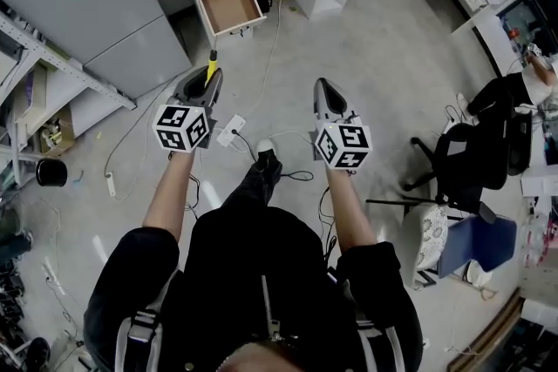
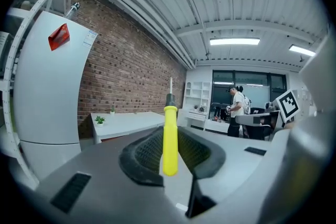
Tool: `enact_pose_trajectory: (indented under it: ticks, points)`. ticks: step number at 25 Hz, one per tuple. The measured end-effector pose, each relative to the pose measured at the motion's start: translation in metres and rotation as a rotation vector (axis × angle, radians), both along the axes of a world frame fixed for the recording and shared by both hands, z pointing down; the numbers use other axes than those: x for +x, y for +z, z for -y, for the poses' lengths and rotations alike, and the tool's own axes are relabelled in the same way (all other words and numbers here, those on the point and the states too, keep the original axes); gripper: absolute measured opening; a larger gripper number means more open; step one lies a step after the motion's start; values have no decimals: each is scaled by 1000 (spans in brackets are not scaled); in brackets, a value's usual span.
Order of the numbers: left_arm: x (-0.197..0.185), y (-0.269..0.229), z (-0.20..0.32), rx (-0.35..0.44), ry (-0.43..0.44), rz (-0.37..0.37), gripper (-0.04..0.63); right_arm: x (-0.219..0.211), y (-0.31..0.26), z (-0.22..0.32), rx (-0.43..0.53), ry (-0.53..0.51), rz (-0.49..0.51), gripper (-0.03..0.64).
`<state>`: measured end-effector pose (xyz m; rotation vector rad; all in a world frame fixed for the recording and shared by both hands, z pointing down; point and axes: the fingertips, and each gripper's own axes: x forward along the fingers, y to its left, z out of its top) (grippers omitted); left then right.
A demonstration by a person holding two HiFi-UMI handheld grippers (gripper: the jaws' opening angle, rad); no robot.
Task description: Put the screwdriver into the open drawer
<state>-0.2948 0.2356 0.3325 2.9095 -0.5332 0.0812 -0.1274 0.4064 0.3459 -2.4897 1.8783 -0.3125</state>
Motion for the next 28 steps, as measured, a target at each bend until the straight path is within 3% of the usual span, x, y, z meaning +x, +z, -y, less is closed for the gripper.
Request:
enact_pose_trajectory:
  ticks: [17,28]
  points:
    - [128,8,158,-59,-119,-5,91,139,-2,184,-47,-134,2,-2]
    - [165,-4,241,-45,-196,-11,91,195,-10,278,-39,-210,-9,-2]
